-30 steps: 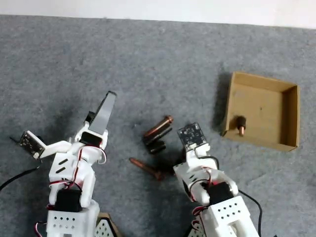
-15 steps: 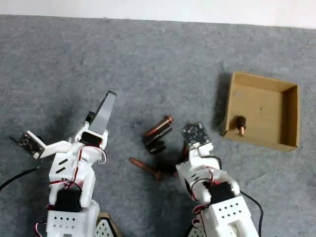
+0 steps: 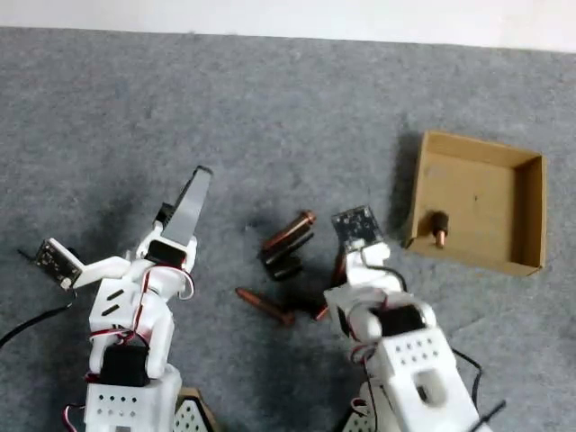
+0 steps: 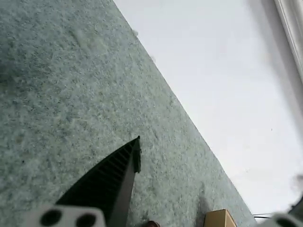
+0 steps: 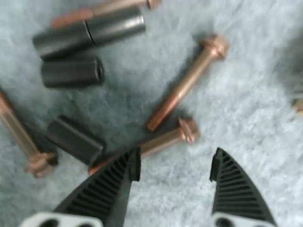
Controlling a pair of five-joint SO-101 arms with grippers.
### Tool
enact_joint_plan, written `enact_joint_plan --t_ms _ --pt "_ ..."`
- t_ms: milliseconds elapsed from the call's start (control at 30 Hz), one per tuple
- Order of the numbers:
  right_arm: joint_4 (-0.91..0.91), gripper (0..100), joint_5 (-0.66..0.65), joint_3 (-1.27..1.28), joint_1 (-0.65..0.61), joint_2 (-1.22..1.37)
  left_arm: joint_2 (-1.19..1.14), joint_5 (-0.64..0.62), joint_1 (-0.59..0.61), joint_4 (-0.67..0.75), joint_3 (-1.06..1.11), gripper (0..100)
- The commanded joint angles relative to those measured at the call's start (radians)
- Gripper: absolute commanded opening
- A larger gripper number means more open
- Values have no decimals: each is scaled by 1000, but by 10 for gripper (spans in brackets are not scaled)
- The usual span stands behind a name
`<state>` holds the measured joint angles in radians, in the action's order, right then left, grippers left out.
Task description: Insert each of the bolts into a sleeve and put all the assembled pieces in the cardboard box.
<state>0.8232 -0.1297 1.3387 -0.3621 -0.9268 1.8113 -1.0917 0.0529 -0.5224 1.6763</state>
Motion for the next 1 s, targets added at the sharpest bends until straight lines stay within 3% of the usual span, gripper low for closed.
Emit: enact_joint_plan --t_ms 0,467,667,833,967 --pt "1 221 11 -88 8 120 8 -8 1 25 10 496" --pt "4 221 84 -96 4 133 8 -8 1 25 10 496" --pt "7 221 493 -101 -104 131 8 -8 1 25 10 496" --pt "-18 221 546 -101 -111 139 8 -8 1 25 10 496" --pt "-136 221 546 -93 -85 140 8 -8 1 25 10 496"
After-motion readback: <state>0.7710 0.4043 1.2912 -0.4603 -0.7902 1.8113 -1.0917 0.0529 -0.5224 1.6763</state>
